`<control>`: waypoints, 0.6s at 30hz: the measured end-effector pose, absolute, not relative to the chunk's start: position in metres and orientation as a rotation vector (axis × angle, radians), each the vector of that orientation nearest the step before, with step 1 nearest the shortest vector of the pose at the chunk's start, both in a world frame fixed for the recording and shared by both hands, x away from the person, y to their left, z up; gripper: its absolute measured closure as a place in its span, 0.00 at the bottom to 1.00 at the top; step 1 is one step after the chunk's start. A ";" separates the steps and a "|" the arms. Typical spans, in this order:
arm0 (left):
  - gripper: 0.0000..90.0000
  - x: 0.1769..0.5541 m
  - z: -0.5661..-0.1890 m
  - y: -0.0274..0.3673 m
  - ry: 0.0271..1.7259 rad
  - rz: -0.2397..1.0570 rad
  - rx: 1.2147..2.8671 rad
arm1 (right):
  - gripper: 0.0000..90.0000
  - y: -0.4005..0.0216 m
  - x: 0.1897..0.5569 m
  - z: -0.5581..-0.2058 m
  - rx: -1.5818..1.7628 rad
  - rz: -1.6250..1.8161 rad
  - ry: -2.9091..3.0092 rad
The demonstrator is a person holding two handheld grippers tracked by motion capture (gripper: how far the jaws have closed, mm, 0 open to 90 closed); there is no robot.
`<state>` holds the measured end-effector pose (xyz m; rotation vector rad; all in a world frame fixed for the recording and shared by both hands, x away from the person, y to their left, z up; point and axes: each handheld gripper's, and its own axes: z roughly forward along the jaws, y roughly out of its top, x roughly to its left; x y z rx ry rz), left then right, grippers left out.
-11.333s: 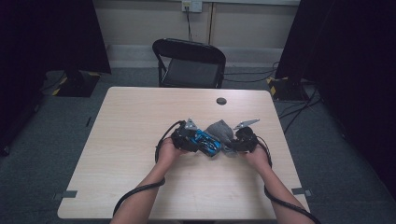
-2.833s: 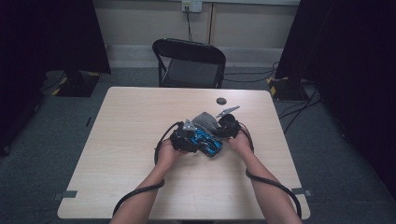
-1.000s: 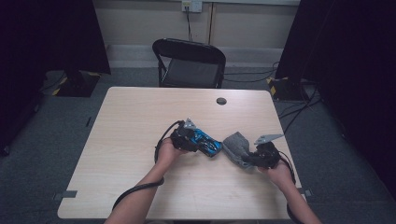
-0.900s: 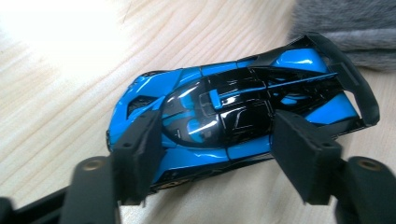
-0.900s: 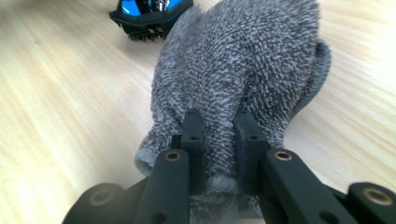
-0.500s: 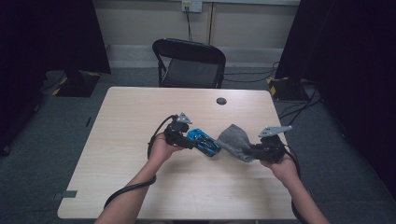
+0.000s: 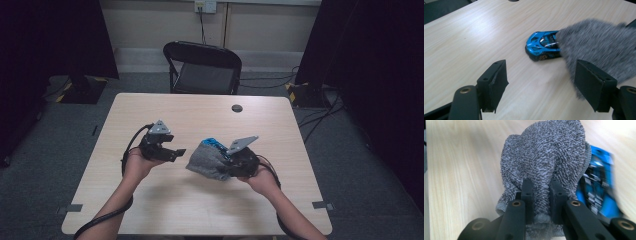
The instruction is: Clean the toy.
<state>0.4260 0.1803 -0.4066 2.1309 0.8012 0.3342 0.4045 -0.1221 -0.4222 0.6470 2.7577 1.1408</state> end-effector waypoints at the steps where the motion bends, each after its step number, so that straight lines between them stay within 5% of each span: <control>1: 0.29 0.423 -0.407 0.183 0.797 0.343 2.135 | 0.86 -0.114 0.404 -0.425 0.629 1.139 2.774; 14: 0.30 0.387 -0.434 0.210 0.873 0.290 2.099 | 0.84 -0.032 0.406 -0.454 0.381 1.084 2.928; 18: 0.32 0.383 -0.441 0.217 0.893 0.275 2.098 | 0.75 -0.019 0.413 -0.466 0.369 1.059 2.942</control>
